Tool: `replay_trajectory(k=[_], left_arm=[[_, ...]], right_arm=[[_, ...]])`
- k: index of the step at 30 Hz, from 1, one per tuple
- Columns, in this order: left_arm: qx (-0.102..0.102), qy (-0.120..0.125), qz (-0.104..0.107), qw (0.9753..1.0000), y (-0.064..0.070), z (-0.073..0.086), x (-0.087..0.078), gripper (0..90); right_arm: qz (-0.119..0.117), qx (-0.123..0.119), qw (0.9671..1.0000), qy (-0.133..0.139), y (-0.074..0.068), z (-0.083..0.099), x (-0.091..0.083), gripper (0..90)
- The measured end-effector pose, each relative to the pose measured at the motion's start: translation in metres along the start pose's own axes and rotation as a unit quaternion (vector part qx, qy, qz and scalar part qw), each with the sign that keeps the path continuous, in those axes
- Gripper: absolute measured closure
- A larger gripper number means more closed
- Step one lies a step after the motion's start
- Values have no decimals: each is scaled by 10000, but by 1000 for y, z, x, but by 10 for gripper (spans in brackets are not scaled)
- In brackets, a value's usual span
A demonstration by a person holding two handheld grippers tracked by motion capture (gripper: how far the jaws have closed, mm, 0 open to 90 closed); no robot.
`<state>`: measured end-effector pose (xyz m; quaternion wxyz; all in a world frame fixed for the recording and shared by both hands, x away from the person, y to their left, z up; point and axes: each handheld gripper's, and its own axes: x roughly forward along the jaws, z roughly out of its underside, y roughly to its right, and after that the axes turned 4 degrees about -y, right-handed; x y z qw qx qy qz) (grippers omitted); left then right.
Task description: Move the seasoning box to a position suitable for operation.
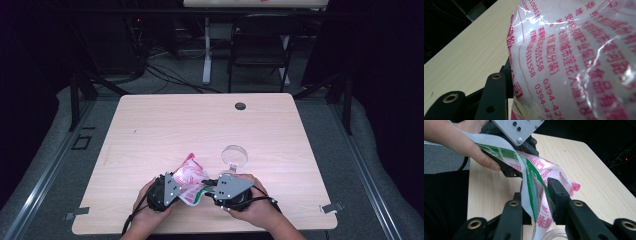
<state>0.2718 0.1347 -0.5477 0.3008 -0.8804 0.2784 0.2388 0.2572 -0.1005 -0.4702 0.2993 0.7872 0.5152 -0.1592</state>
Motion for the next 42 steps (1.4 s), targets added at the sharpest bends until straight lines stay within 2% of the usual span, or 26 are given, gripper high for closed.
replay_trajectory(k=[16,27,32,37,42], left_arm=[[252,-86,-150,9995,3,-1,1,594],[297,-128,-210,9993,5,-2,1,594],[390,-104,-278,9988,5,-4,0,594],[457,-69,-315,9984,5,-5,-2,595],[473,-35,-356,9982,6,-6,-2,596]], right_arm=[[-93,314,9994,-96,2,3,1,885],[-107,465,9988,-79,4,6,1,900],[-161,657,9977,-25,7,8,1,900],[-196,740,9971,-15,11,9,-1,900],[-294,942,9951,49,15,12,-2,900]])
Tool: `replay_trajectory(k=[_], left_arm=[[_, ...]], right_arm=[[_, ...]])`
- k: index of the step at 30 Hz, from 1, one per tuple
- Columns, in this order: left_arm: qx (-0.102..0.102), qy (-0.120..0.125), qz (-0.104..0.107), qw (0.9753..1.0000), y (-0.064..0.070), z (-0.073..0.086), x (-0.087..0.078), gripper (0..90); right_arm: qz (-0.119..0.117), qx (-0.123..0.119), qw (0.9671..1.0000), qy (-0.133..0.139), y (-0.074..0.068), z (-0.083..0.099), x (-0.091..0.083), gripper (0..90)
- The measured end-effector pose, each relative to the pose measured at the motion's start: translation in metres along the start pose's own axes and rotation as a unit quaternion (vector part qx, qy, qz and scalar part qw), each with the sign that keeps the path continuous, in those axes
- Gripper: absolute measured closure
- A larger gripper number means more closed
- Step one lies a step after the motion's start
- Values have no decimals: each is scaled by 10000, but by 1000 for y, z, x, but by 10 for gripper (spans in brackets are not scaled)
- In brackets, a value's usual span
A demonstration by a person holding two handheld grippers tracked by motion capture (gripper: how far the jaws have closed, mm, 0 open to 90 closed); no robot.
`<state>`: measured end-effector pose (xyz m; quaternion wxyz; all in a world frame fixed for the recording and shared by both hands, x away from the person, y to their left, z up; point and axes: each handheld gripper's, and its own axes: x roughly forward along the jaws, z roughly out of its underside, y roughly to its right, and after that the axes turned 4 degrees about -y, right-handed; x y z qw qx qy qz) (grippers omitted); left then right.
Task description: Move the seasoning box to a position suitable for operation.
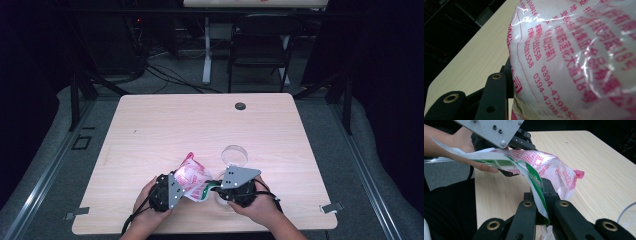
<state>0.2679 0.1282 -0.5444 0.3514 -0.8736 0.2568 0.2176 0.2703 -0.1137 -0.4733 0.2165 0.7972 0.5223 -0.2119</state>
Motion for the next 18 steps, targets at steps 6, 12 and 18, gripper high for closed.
replay_trajectory(k=[6,12,18], left_arm=[[9,-18,35,10000,-1,-1,0,597],[55,-14,27,10000,-1,-4,-1,598],[98,0,4,10000,-1,-6,-1,599]], right_arm=[[-4,101,9999,34,3,1,-1,900],[32,129,9999,41,5,1,-3,900],[54,142,9999,35,6,2,-5,900]])
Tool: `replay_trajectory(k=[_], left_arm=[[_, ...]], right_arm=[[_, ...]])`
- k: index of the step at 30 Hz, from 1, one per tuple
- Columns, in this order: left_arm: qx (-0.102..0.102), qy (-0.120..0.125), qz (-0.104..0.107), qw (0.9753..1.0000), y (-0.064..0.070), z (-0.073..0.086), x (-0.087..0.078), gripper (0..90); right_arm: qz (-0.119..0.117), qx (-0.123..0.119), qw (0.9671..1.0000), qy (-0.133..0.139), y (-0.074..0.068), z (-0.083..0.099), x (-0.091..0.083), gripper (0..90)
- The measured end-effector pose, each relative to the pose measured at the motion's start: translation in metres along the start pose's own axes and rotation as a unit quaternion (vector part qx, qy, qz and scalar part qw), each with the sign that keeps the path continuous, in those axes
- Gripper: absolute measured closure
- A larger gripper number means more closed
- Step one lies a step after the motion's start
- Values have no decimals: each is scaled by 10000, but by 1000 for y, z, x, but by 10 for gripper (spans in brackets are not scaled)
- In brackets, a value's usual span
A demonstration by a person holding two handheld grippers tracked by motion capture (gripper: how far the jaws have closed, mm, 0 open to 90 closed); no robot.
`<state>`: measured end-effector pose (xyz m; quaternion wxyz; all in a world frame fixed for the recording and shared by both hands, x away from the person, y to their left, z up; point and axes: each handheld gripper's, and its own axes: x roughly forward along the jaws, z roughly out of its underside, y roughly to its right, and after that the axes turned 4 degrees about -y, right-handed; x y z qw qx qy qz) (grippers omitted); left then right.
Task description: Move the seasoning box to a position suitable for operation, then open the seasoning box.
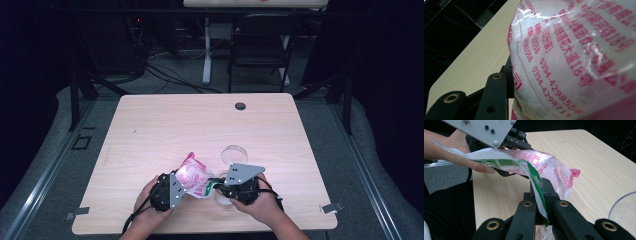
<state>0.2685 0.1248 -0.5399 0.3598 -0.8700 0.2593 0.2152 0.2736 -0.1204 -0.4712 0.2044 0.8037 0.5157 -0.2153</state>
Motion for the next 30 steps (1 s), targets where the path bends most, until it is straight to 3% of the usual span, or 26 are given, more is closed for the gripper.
replay_trajectory(k=[12,18,30], left_arm=[[200,-36,31,9998,-3,-7,-2,599],[365,-38,-144,9992,-6,-11,-3,600],[532,-61,-209,9983,-7,-19,-1,601]], right_arm=[[48,-16,10000,-12,2,-2,-6,900],[77,-10,10000,7,3,-2,-7,900],[162,57,9998,29,6,0,-10,900]])
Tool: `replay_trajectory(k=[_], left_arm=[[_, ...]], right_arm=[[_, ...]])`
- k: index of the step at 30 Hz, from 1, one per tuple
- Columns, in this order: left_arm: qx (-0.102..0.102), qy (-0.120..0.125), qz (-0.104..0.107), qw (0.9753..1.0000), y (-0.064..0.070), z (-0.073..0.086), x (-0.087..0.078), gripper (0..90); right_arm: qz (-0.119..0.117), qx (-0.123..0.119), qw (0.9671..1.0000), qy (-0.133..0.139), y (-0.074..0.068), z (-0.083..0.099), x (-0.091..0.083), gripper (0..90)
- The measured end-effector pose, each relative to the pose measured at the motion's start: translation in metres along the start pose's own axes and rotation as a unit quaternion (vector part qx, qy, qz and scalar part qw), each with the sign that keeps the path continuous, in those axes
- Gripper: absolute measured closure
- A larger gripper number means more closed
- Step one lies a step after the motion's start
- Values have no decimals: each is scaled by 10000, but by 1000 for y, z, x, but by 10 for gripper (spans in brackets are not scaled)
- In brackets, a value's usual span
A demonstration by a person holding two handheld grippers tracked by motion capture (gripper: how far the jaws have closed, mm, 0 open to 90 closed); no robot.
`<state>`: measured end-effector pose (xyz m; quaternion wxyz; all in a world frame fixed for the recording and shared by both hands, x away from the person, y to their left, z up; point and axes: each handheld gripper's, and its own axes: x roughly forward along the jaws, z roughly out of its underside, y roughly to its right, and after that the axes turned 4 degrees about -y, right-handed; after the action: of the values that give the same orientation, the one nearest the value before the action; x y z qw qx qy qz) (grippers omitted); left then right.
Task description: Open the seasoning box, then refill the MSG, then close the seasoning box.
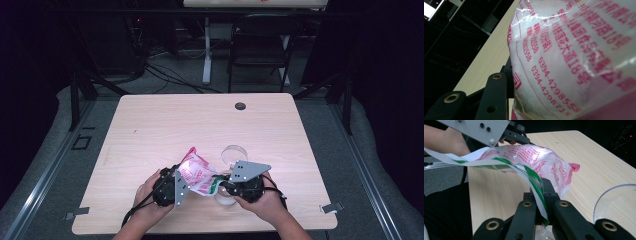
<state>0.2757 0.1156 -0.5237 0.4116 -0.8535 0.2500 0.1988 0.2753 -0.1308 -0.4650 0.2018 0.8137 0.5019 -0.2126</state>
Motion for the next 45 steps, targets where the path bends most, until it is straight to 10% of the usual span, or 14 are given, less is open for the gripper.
replay_trajectory(k=[45], left_arm=[[653,69,-259,9975,-19,-26,9,602]], right_arm=[[294,74,9995,84,10,1,-12,900]])
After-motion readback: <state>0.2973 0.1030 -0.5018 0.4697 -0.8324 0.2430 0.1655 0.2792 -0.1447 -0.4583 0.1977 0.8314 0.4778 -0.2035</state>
